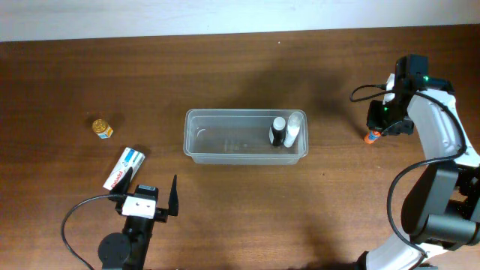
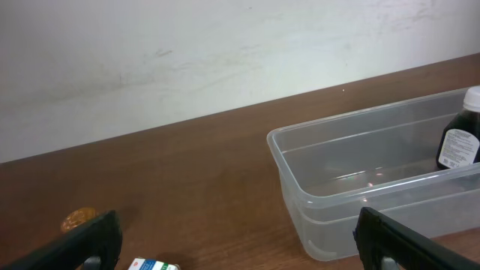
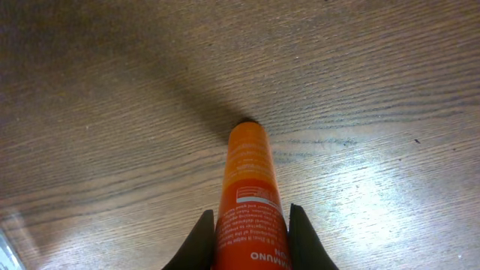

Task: Pack container
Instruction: 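Close the right gripper on the orange tube and lift, then carry the orange tube left and lower it into the container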

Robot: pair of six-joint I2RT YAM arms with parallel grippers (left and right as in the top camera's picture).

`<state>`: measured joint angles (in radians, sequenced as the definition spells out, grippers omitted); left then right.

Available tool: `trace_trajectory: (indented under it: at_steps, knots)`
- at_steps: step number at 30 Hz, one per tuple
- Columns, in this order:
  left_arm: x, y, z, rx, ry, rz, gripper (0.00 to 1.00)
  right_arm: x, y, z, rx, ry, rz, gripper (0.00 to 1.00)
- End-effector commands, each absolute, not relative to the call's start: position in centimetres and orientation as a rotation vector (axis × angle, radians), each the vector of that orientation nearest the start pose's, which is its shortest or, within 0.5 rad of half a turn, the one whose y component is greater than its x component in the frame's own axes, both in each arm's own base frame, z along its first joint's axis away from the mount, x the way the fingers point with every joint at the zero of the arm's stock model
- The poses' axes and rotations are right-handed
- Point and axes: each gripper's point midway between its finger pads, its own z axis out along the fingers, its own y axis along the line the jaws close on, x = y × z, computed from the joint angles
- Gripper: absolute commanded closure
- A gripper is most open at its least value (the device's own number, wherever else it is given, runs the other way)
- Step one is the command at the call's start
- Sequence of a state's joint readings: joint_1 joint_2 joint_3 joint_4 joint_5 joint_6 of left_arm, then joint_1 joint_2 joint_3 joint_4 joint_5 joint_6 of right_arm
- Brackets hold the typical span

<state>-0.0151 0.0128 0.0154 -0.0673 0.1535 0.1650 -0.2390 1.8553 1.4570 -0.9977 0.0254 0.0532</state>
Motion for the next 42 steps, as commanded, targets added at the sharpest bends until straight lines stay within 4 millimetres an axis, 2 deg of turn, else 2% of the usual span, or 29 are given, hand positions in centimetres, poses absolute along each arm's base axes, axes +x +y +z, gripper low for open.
trace_trajectory:
  at_steps: [1,6,11,19,23,29,34,37,42]
  knots:
    - [24.4,-2.9,16.0,0.267,1.613,0.000,0.01,37.6,-9.9,9.1,0.461,2.926,-0.074,0.90]
    - [24.4,-2.9,16.0,0.266,1.613,0.000,0.01,37.6,-9.3,10.5,0.460,2.938,-0.026,0.94]
    - [24.4,-2.9,16.0,0.266,1.613,0.000,0.01,37.7,-8.8,13.4,0.455,2.941,0.025,0.93]
    - [24.4,-2.9,16.0,0.266,1.613,0.000,0.01,37.0,-5.2,19.6,0.418,2.940,0.270,0.94]
    - [24.4,-2.9,16.0,0.266,1.613,0.000,0.01,36.7,-3.6,21.9,0.343,2.939,0.279,0.94]
    - [24.4,-2.9,16.0,0.266,1.613,0.000,0.01,36.3,0.2,25.6,0.180,2.898,0.286,0.94]
    - [24.4,-2.9,16.0,0.266,1.613,0.000,0.01,35.1,4.1,28.0,0.015,2.867,0.302,0.94]
    - [24.4,-2.9,16.0,0.266,1.613,0.000,0.00,33.9,7.0,28.6,-0.107,2.867,0.318,0.94]
    - [24.4,-2.9,16.0,0.267,1.613,0.001,0.01,33.0,11.0,28.5,-0.278,2.865,0.340,0.93]
